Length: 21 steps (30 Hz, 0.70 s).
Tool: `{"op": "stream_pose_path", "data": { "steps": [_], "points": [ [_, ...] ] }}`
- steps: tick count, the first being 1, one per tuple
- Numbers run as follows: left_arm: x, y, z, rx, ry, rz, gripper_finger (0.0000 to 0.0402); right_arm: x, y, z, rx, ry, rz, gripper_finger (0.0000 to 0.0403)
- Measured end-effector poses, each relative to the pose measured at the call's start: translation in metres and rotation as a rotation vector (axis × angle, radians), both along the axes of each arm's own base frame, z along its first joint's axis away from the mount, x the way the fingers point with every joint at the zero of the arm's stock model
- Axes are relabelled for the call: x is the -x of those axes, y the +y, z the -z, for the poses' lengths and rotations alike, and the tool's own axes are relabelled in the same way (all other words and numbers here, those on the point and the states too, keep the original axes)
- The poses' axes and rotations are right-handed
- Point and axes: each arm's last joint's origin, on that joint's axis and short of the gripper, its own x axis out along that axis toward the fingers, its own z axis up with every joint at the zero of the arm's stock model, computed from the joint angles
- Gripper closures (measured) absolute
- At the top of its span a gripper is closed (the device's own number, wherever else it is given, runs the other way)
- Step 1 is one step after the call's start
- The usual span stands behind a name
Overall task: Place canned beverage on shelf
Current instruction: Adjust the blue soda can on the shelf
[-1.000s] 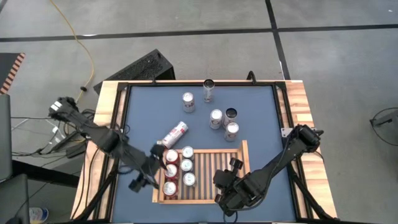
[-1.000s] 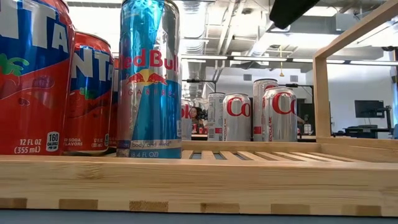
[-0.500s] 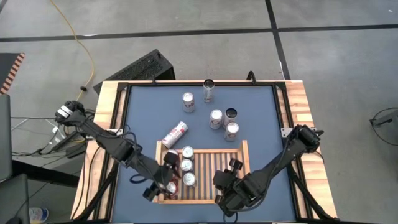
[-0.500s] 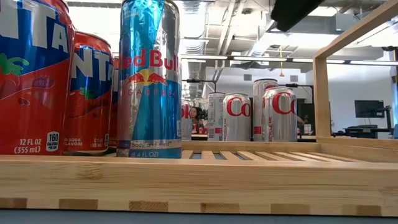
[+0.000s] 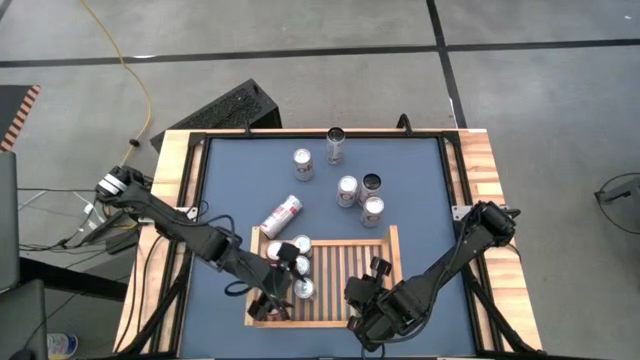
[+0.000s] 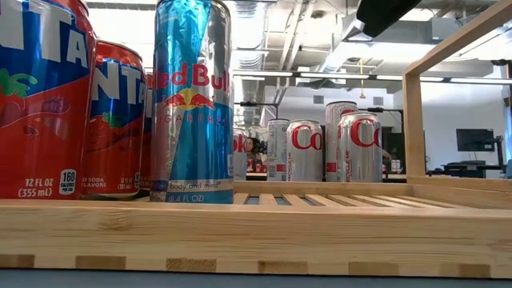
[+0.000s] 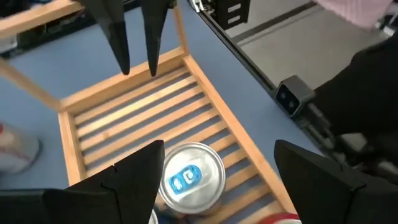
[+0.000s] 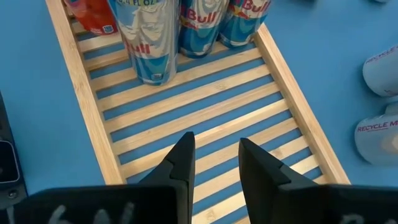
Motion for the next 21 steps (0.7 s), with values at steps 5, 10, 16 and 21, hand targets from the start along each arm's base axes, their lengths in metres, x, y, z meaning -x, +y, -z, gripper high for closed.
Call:
{"op": "stream_pose_path", "data": {
  "steps": [5,10,16,21],
  "points": [
    [-0.010,0.000,0.010,-0.018,-0.001,0.015,0.0108,0.000,0.000,0.000,-0.012,-0.008,0.019,0.0301],
    [-0.018,-0.001,0.027,-0.160,0.014,0.016,0.0108,0.001,0.001,0.000,-0.017,-0.011,0.023,0.0301],
    [-0.027,-0.005,0.049,-0.222,0.058,0.040,0.0108,0.001,0.002,0.000,-0.022,-0.016,0.024,0.0301],
    [-0.028,-0.005,0.049,-0.238,0.048,0.045,0.0108,0.001,0.002,0.000,-0.023,-0.016,0.027,0.0301]
  ]
}}
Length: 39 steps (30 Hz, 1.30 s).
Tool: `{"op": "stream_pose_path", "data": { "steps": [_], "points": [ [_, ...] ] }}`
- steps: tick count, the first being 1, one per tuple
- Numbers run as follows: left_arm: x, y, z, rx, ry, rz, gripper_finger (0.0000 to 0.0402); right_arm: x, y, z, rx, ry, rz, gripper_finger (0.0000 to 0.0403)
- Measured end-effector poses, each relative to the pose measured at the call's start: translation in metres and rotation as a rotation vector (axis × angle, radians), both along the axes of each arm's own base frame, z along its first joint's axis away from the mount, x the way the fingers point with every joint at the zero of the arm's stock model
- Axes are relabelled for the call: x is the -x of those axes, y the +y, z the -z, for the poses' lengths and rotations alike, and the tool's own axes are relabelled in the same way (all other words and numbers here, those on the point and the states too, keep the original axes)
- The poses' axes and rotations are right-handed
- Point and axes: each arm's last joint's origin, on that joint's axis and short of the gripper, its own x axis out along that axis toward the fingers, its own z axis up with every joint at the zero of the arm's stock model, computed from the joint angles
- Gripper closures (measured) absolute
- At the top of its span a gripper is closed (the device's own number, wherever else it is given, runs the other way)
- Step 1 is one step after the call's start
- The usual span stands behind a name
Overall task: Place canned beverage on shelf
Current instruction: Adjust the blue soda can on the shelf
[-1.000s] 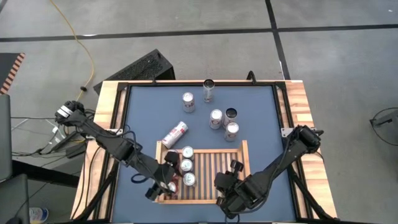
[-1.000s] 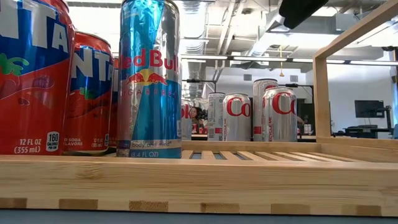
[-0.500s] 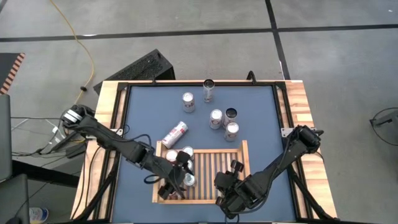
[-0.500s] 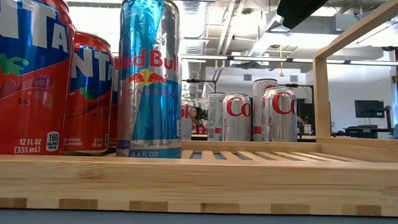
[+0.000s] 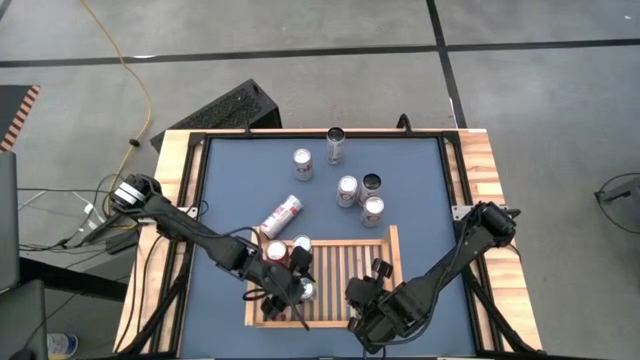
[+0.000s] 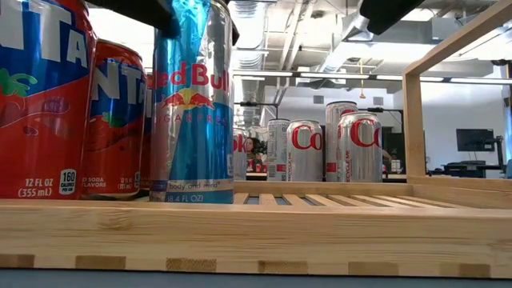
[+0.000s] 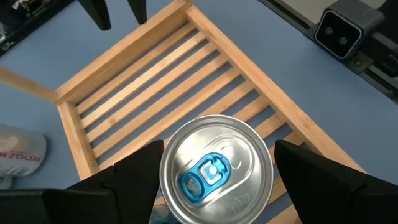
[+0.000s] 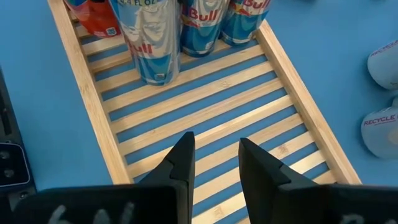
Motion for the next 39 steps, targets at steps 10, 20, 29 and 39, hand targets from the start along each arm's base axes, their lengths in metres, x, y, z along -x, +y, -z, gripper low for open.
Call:
{"op": "stream_pose_path", "data": {
  "steps": [10,20,29,39],
  "points": [
    [0.000,0.003,0.001,-0.014,0.010,0.023,0.0139,0.000,0.000,0.000,0.005,0.004,0.001,0.0301],
    [0.000,0.003,-0.002,-0.016,0.027,0.015,0.0164,0.000,-0.001,0.000,0.006,0.004,0.001,0.0301],
    [-0.002,0.002,-0.023,-0.008,0.085,-0.011,0.0163,0.000,-0.001,0.000,0.006,0.004,0.002,0.0301],
    [0.001,0.003,-0.017,0.048,0.142,-0.059,0.0163,0.000,-0.001,0.000,0.006,0.003,0.002,0.0301]
  ]
}}
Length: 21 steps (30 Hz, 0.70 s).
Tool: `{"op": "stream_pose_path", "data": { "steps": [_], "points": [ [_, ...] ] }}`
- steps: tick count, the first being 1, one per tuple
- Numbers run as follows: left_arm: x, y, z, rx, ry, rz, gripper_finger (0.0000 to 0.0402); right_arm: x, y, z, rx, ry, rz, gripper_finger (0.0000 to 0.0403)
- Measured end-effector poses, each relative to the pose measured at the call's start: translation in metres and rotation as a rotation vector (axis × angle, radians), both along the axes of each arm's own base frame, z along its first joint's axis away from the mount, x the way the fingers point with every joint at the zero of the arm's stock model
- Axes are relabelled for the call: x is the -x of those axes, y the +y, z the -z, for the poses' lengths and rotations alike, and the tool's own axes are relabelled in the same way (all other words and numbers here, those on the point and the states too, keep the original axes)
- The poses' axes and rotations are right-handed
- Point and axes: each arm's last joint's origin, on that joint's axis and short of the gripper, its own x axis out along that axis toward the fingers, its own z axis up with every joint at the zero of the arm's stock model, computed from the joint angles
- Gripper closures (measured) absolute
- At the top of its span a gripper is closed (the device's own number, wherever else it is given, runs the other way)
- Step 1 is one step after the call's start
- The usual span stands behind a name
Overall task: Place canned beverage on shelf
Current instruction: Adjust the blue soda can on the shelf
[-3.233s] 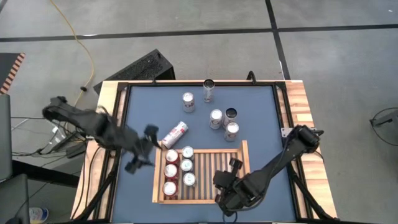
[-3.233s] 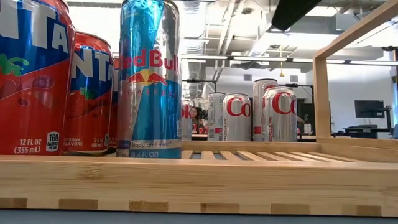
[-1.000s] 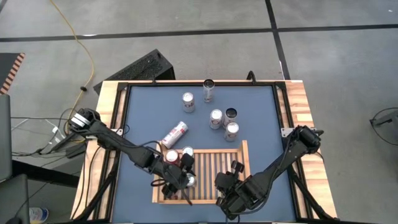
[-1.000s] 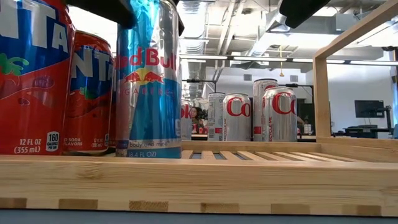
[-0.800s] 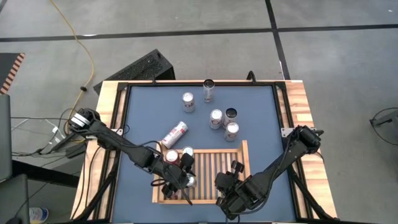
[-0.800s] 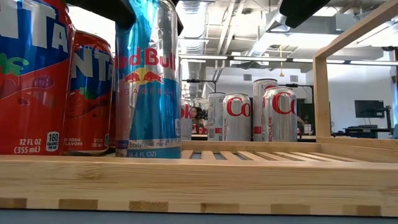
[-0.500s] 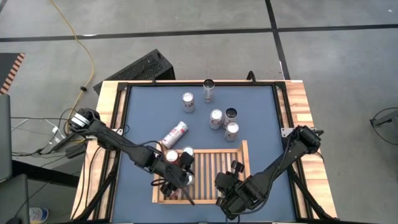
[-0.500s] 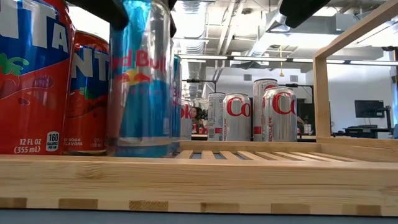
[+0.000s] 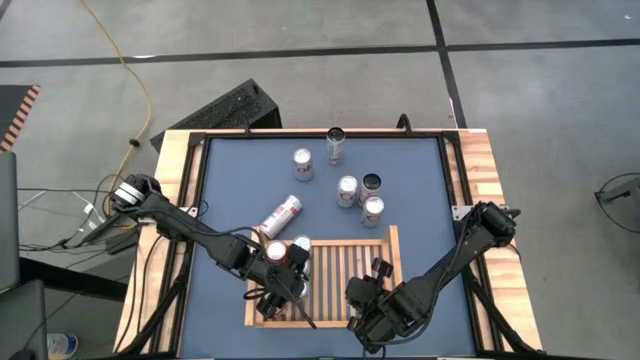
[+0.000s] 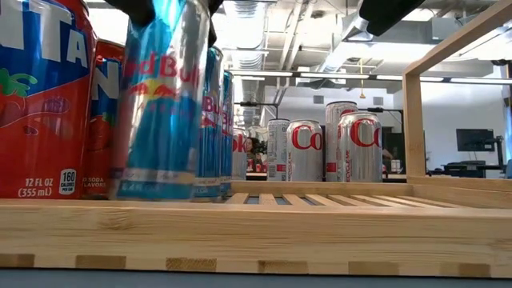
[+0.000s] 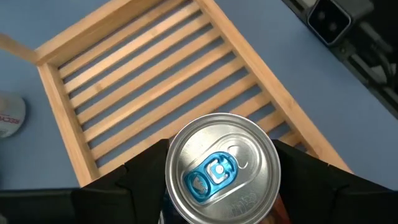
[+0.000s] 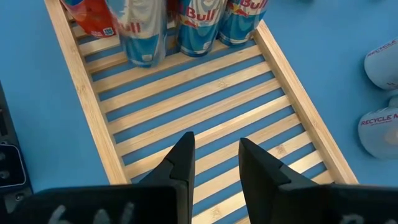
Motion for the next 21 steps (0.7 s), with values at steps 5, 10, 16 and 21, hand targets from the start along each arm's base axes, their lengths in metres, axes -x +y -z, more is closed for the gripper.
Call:
{"op": "stream_pose_path", "data": {
  "steps": [5,10,16,21],
  "points": [
    [-0.0007,-0.0005,-0.0008,0.021,-0.007,-0.014,0.0163,0.0000,-0.0001,0.0000,0.001,0.000,0.000,0.0301],
    [-0.0012,-0.0008,-0.0014,0.050,-0.006,-0.043,0.0163,-0.0001,-0.0002,0.0000,0.002,-0.002,0.001,0.0301],
    [-0.0004,-0.0032,-0.0018,0.067,-0.008,-0.067,0.0163,-0.0001,-0.0002,0.0000,0.002,-0.002,0.001,0.0301],
    [0.0027,-0.0092,-0.0019,0.061,-0.014,-0.063,0.0163,-0.0001,-0.0002,0.0000,0.002,-0.002,0.001,0.0301]
  ]
}}
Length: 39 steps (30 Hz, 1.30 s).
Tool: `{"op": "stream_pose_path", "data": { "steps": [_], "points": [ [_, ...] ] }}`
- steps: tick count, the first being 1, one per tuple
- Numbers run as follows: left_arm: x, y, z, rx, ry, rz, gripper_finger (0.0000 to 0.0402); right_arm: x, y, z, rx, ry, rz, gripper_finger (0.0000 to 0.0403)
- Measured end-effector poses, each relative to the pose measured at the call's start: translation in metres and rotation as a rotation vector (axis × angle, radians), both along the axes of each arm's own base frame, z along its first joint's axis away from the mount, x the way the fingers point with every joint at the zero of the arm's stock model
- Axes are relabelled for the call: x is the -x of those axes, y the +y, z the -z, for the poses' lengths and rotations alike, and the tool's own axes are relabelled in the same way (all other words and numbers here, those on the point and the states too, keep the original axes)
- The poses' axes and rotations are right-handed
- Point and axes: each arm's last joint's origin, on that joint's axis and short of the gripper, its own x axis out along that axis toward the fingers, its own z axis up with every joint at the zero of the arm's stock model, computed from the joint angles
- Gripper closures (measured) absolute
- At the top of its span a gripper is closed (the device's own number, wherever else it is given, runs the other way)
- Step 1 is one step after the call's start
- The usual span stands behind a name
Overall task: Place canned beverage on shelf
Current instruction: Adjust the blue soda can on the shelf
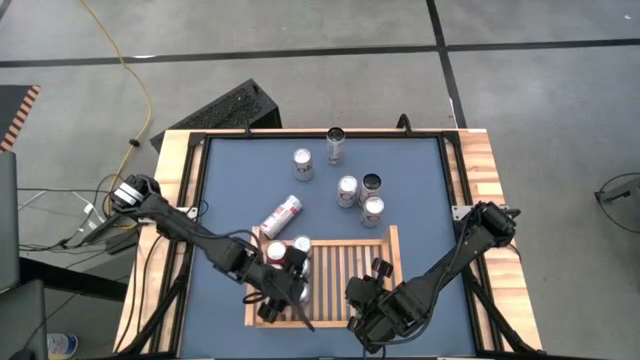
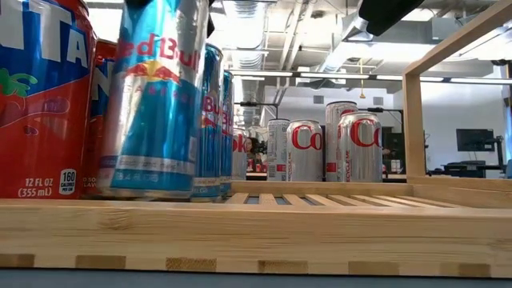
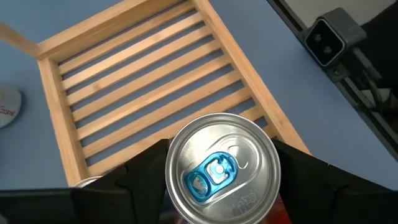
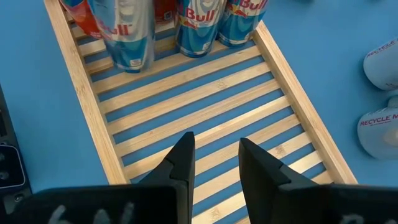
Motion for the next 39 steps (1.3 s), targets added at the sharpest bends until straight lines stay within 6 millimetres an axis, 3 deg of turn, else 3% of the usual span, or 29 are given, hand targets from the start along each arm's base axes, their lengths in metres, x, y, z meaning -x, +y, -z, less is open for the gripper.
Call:
{"op": "stream_pose_path", "data": {
  "steps": [29,39],
  "points": [
    [0.002,-0.001,0.000,-0.056,-0.021,-0.035,0.0163,0.000,0.001,0.000,-0.005,-0.005,0.000,0.0301],
    [0.005,-0.001,0.011,-0.048,-0.010,-0.054,0.0163,0.000,0.001,0.000,-0.009,-0.002,-0.002,0.0301]
  ]
}}
